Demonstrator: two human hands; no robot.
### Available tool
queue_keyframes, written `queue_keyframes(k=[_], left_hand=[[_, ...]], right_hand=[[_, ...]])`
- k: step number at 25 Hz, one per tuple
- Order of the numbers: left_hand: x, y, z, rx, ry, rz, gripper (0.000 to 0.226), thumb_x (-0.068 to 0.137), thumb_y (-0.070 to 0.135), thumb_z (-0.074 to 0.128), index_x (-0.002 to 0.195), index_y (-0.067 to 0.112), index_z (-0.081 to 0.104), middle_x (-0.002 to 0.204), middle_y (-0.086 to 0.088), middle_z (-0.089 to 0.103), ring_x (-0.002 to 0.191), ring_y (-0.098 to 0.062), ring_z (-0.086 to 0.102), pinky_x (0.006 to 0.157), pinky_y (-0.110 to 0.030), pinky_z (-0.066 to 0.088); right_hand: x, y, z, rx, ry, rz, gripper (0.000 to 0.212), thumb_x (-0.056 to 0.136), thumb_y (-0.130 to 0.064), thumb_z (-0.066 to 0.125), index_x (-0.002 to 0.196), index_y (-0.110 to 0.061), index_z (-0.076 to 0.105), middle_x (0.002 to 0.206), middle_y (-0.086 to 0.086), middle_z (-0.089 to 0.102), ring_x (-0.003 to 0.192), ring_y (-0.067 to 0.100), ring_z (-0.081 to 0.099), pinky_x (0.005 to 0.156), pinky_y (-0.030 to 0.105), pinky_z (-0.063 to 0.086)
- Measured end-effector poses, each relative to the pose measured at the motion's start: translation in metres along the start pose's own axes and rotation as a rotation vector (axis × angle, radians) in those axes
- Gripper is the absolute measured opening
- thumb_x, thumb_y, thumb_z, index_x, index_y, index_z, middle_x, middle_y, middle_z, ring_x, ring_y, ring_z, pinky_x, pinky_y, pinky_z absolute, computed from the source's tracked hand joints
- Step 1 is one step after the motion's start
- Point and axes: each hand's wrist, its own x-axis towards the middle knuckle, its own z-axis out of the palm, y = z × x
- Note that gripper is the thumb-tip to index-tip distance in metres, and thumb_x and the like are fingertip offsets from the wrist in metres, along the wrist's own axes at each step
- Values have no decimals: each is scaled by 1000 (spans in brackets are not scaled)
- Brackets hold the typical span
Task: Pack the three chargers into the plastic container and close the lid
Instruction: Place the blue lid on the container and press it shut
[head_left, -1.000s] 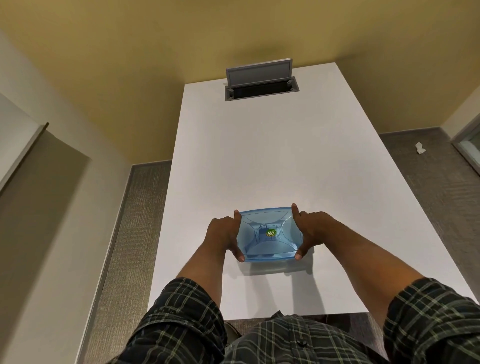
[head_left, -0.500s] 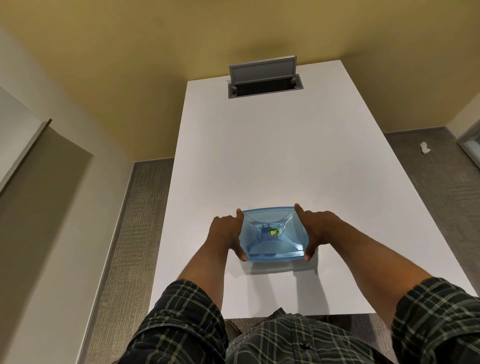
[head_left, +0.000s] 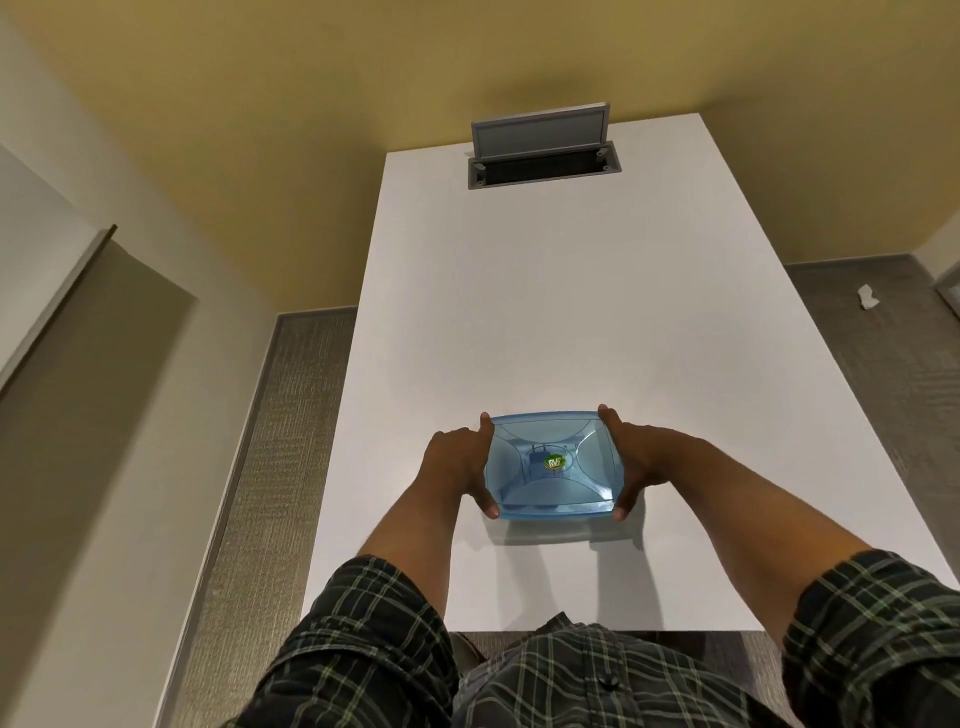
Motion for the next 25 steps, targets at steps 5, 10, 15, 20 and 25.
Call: queue_keyframes(k=[5, 10, 15, 20, 25], left_hand=[[1, 0, 2, 2, -1, -1, 154, 51, 63, 92, 161, 12, -4, 135, -12, 62, 123, -31, 61, 99, -40, 47], [-3, 1, 11, -21, -11, 1, 154, 52, 61, 92, 161, 13, -5, 136, -11, 62, 124, -31, 60, 98, -40, 48], [-1, 3, 9, -56, 21, -9, 153, 55, 53, 94, 161, 14, -8, 137, -15, 60, 124, -33, 60, 101, -42, 47], [-2, -5, 7, -93, 9, -19, 153, 54, 51, 95, 161, 19, -9, 136, -14, 61, 123, -33, 60, 100, -42, 50], [1, -3, 15, -53, 15, -22, 152, 54, 56, 93, 161, 19, -7, 134, -12, 64, 120, -31, 63, 97, -40, 49]], right_hand=[[12, 11, -8, 199, 345, 24, 42, 89, -47, 67, 114, -15, 58, 94, 6, 69, 76, 24, 68, 66, 30, 50], [23, 3, 5, 407, 541, 126, 25, 93, -27, 65, 91, -3, 73, 81, 10, 68, 75, 33, 69, 78, 42, 56], [29, 5, -1, 546, 565, 212, 38, 89, -26, 71, 78, 10, 71, 65, 18, 66, 61, 28, 61, 68, 34, 49], [36, 2, -5, 568, 546, 233, 43, 88, -25, 70, 75, 15, 69, 68, 27, 69, 59, 27, 58, 65, 30, 43], [39, 9, 0, 635, 532, 215, 42, 87, -23, 73, 75, 17, 68, 62, 22, 64, 61, 28, 60, 73, 38, 53]])
